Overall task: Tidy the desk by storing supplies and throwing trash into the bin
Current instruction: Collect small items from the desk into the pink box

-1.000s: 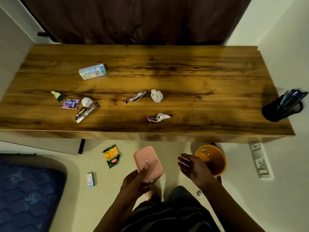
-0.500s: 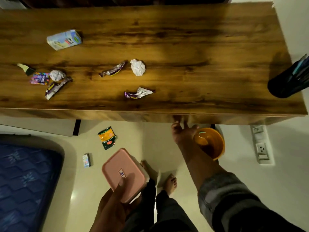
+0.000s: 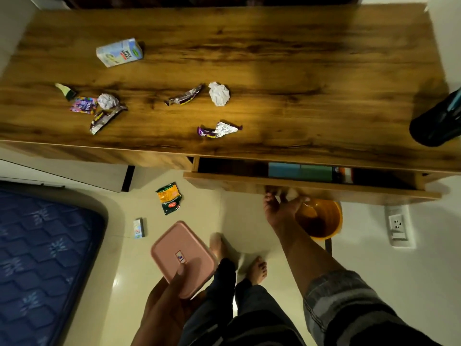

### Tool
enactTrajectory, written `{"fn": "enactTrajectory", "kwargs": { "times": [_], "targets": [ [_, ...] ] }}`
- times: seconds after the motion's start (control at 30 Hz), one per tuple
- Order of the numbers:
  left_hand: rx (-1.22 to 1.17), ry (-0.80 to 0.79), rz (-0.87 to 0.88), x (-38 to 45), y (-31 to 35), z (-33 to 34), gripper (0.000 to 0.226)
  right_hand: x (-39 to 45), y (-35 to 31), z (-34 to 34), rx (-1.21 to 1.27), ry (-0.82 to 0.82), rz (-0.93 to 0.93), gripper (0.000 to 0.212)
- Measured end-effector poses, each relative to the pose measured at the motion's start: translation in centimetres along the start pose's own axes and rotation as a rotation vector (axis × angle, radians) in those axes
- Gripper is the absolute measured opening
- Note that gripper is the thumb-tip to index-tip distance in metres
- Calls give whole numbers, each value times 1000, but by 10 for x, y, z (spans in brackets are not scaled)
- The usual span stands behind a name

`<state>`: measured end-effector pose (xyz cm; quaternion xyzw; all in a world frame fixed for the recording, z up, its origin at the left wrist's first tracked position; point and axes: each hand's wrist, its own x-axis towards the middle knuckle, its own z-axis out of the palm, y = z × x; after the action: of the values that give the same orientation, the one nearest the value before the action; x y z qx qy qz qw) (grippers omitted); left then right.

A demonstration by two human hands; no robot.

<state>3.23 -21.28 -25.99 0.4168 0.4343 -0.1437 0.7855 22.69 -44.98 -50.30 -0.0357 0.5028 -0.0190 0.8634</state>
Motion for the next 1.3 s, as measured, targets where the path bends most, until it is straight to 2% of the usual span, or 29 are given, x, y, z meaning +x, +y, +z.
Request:
{"fn": "enactTrajectory", "kwargs": {
  "times": [0.03,0.1,0.17,0.2,0.27,0.3,0.4,0.43,0.57,0.63,0.7,0.77,0.83,0.93,1.0,1.07,1.13,1.3],
  "targets": [
    [-3,-20,-14,29,-10,12,28,-5,-1,-11,-3,1,14,82],
    [175,-81,16,21,-10,24,29,-16,-3,-32,0,6,47,77],
    [194,-142,-15,27,-11,21,79,-26,-5,-52,-25,30,85,79],
    [171,-143,-14,25,-7,25,97,-31,-6,-61,-43,53,101,83],
    [210,-130,-25,28,-4,30,108,-41,-6,-78,-56,93,133,94],
    [228,-111,-38,28,-4,33,103,-46,-6,-85,-56,104,148,98],
    [228,-95,-23,34,-4,32,55,-61,-8,-106,-74,91,176,97],
    [238,-96,-36,37,-4,30,49,-66,-9,-111,-83,85,184,94],
    [335,-102,-31,43,-2,24,52,-93,-12,-125,-299,76,221,78],
    [390,-112,-18,44,0,23,53,-118,-13,-126,-617,78,251,62],
    [433,-133,-19,45,4,25,48,-150,-15,-120,-1004,2,243,41],
    [470,-146,-18,46,8,26,47,-181,-15,-107,-1257,-98,174,25],
    [526,-141,-19,50,11,26,52,-206,-15,-89,-1368,-199,11,16],
    [587,-160,-19,54,17,31,62,-241,-8,-51,-1398,-347,-223,15],
    [609,-205,-25,55,23,38,66,-251,0,-26,-1439,-389,-314,27],
    [631,-258,-38,57,29,43,65,-251,10,-4,-1468,-391,-286,45],
    [647,-302,-46,61,34,47,68,-246,19,14,-1421,-367,-178,55],
    [716,-353,-51,73,54,47,70,-226,33,33,-1347,-293,-98,44]
  ]
}}
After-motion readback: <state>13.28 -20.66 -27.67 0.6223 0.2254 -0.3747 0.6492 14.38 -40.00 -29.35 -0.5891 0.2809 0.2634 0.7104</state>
